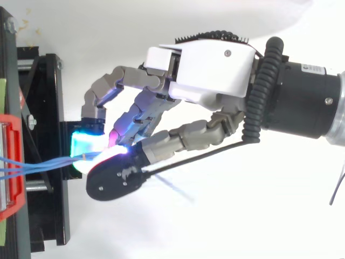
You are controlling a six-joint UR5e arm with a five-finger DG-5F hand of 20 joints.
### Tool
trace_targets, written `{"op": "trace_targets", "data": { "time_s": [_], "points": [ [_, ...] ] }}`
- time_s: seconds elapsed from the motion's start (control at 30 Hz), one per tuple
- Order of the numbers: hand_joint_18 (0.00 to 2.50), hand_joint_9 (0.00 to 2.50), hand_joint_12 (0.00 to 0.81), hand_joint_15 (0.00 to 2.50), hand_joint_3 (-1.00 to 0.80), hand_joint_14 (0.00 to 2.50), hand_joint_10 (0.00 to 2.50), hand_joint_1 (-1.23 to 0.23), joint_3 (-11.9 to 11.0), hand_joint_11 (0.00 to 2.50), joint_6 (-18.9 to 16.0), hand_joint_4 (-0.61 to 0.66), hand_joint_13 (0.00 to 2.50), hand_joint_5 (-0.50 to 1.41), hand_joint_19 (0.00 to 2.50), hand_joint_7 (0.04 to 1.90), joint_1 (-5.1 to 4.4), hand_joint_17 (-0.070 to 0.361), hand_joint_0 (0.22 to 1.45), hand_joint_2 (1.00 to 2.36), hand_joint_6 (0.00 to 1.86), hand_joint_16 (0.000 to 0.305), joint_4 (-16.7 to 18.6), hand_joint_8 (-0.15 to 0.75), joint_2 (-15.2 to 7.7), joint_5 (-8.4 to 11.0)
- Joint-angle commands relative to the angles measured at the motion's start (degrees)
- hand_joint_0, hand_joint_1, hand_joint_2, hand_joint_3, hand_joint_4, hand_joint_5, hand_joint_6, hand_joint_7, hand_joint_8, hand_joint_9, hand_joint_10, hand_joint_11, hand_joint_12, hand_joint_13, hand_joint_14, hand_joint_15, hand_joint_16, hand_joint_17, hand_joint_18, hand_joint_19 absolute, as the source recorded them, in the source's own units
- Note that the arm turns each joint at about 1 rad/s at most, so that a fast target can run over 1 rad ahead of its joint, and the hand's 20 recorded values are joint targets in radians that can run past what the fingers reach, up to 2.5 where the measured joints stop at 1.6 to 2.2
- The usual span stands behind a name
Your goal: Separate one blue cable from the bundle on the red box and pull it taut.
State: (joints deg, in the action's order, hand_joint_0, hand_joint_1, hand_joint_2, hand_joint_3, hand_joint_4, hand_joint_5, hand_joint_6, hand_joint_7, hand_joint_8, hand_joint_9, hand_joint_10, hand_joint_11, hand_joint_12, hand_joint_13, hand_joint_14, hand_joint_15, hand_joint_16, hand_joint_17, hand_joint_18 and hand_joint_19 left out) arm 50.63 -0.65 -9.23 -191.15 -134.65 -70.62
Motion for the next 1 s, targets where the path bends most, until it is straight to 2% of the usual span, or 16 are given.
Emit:
{"op": "trace_targets", "data": {
  "time_s": [0.0, 0.13, 0.37, 0.7, 0.87, 0.97],
  "points": [
    [0.75, 0.98, 0.355, 0.57, -0.47, 0.02, 0.02, -0.58, 0.0, 0.55, 0.1, 0.05, 0.77, -0.13, 0.53, 0.84, 0.27, 0.094, 0.54, 1.00, 0.88, 0.042, 0.2, 0.209, 0.0, -0.04],
    [0.75, 0.98, 0.363, 0.58, -0.48, 0.02, 0.02, -0.51, 0.6, 0.54, 0.1, 0.05, 0.78, -0.13, 0.53, 0.85, 0.44, 0.097, 0.53, 1.00, 0.88, 0.043, -0.1, 0.217, 0.0, -0.30],
    [0.75, 0.98, 0.368, 0.58, -0.47, 0.02, 0.02, -0.51, 1.7, 0.55, 0.0, 0.06, 0.78, -0.13, 0.52, 0.85, 0.79, 0.098, 0.52, 1.00, 0.88, 0.044, -1.1, 0.223, 0.0, -2.94],
    [0.76, 0.96, 0.383, 0.58, -0.48, 0.02, 0.02, -0.49, 1.7, 0.54, 0.3, 0.08, 0.78, -0.14, 0.52, 0.81, 1.23, 0.104, 0.50, 1.00, 0.86, 0.046, -0.7, 0.229, 0.0, -2.76],
    [0.76, 0.95, 0.391, 0.58, -0.50, 0.02, 0.01, -0.46, 2.0, 0.53, 1.4, 0.11, 0.78, -0.15, 0.52, 0.78, 1.94, 0.109, 0.48, 1.00, 0.82, 0.048, 3.9, 0.239, -0.1, -3.03],
    [0.76, 0.94, 0.392, 0.58, -0.50, 0.02, 0.01, -0.46, 4.5, 0.52, 2.1, 0.12, 0.78, -0.14, 0.52, 0.80, 2.46, 0.110, 0.47, 1.00, 0.79, 0.049, 10.2, 0.238, -0.1, -3.03]
  ]
}}
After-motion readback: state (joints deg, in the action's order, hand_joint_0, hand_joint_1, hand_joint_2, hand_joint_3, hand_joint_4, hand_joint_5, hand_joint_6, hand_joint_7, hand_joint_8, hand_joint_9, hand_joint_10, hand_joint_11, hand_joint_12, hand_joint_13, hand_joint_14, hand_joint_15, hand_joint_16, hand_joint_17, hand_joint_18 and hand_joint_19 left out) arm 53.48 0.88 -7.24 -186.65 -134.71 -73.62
